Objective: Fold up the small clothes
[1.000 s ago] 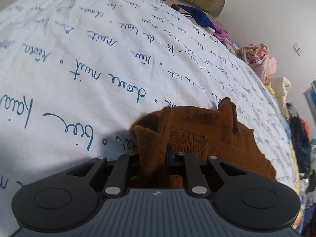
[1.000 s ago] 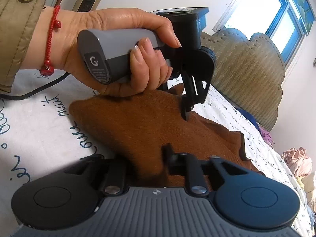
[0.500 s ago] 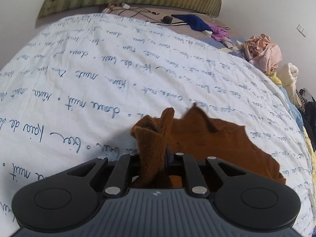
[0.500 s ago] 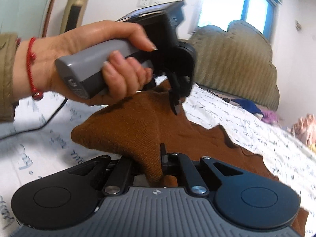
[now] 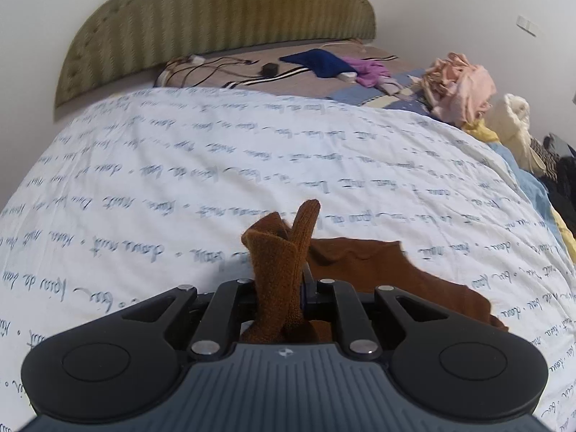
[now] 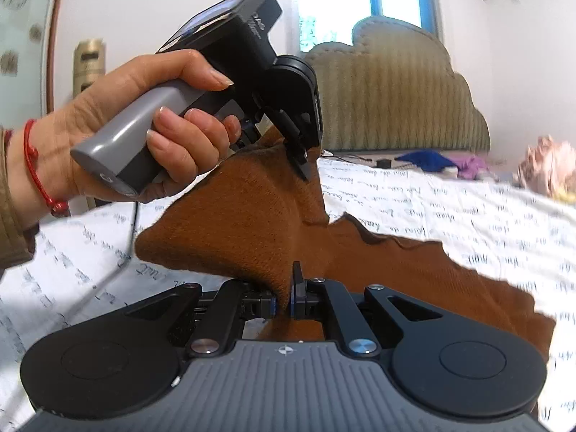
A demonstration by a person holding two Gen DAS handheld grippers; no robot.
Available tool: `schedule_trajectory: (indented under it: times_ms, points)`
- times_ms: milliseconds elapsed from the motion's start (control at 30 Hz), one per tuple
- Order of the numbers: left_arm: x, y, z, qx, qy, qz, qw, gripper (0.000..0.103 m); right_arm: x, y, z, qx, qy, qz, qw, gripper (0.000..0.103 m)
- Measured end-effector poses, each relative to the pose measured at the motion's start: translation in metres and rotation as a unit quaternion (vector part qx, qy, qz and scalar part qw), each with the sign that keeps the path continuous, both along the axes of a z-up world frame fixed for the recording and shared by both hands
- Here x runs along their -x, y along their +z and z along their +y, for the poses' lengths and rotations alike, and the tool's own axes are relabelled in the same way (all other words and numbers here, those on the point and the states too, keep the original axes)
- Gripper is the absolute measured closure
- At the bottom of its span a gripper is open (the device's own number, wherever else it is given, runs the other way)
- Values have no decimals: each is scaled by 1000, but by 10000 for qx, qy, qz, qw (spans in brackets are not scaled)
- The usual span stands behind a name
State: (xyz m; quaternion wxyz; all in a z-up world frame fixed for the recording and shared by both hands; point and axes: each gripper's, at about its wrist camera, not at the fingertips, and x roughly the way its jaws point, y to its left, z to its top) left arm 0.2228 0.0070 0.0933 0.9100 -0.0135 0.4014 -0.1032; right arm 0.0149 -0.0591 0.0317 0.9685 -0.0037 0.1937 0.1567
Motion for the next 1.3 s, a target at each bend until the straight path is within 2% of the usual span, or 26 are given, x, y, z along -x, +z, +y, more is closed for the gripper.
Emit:
schedule_trajectory:
  times_ms: [300,800,1033,1133,1233,1267,1300]
  points:
    - [3,-5,-77,-335,-428,-16,9985,90,1,-9,-59,-1011,-325,325,9938,95]
    - [1,-38,-179,-610,-928,279,9934,90,13,-37,-130,-1794,-856,686,9776,95]
    - [-6,-66,-207,-543,-1045,592,9913,90,10,-55,-155,-2222,-1027,1032,9641,95]
    - [-8,-75,-216,-439,-1162,688,9899,89,8,-62,-158,-2246,-1056,1189,9614,94]
    - [-10,-76,-216,-144,-1240,816,9888,78,5,-66,-159,-2220,-1063,1325,9601,90]
    - [-11,-75,-214,10,-1276,873,9880,66,4,-68,-160,-2230,-1086,1365,9591,87]
    - [-12,-72,-212,148,-1291,888,9875,49,4,-69,-161,-2252,-1113,1393,9579,85]
